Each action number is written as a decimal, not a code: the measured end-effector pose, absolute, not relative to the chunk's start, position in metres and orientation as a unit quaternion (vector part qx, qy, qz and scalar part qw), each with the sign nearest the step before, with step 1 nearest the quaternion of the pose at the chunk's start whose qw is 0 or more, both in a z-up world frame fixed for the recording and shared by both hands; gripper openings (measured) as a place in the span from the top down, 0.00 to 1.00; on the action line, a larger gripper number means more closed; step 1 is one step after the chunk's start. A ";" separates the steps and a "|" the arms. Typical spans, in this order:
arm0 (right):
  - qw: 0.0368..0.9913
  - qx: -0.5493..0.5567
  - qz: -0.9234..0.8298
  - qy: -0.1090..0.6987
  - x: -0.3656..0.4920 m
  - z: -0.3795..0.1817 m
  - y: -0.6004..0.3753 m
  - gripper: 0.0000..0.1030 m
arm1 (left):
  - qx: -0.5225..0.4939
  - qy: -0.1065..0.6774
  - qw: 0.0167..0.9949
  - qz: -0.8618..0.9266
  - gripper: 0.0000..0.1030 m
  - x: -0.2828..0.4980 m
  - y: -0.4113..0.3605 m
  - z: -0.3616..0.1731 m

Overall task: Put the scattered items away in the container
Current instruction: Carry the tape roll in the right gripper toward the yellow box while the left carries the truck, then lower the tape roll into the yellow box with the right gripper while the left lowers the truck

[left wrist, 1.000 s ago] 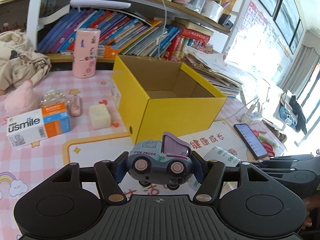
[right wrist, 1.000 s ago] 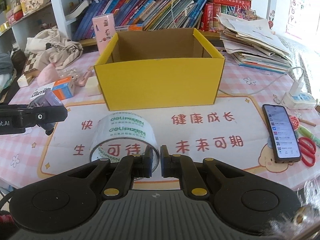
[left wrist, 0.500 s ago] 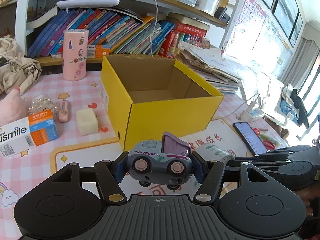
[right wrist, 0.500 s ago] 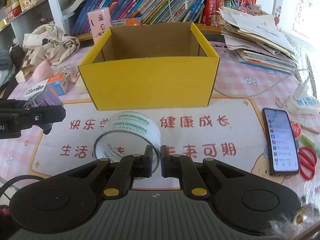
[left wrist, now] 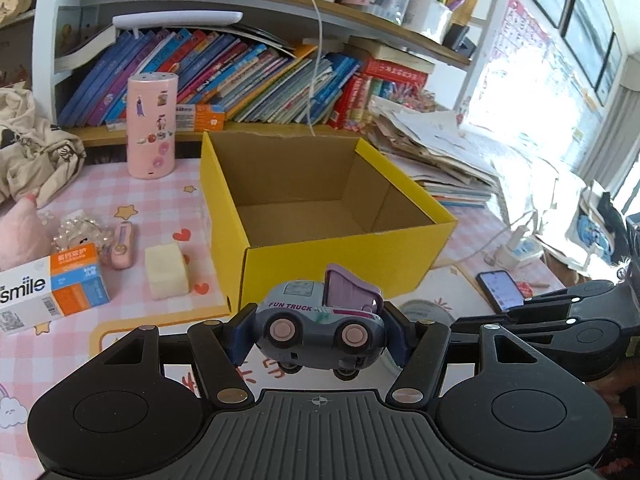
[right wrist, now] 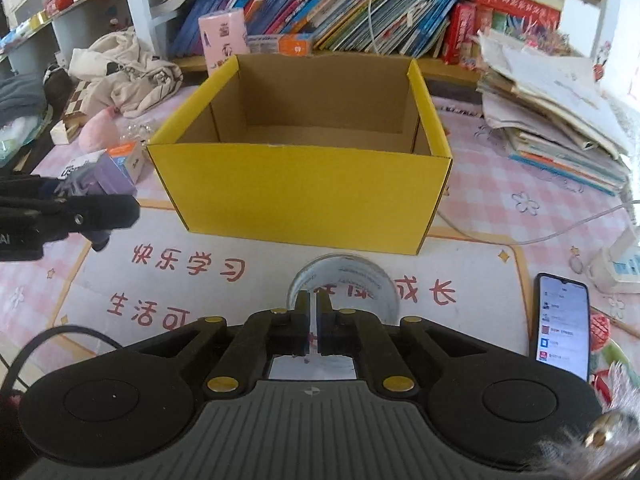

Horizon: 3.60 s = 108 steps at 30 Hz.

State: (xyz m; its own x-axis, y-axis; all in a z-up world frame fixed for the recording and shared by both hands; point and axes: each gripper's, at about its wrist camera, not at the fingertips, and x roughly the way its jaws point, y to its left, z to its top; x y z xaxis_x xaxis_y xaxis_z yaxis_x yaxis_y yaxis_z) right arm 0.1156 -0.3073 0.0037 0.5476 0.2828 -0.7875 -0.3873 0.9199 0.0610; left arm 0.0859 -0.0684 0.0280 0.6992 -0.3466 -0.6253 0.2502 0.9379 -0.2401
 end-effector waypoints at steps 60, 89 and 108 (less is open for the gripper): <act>0.902 -0.062 0.214 0.370 0.141 0.073 -0.300 0.22 | -0.088 0.296 0.932 -0.190 0.38 0.104 -0.062 0.062; 0.760 -0.398 0.378 0.347 0.329 -0.001 -0.248 0.21 | 0.088 0.390 0.903 -0.160 0.38 0.274 -0.123 0.034; 0.669 -0.474 0.444 0.362 0.363 -0.042 -0.216 0.21 | 0.164 0.463 0.862 -0.130 0.38 0.310 -0.140 -0.009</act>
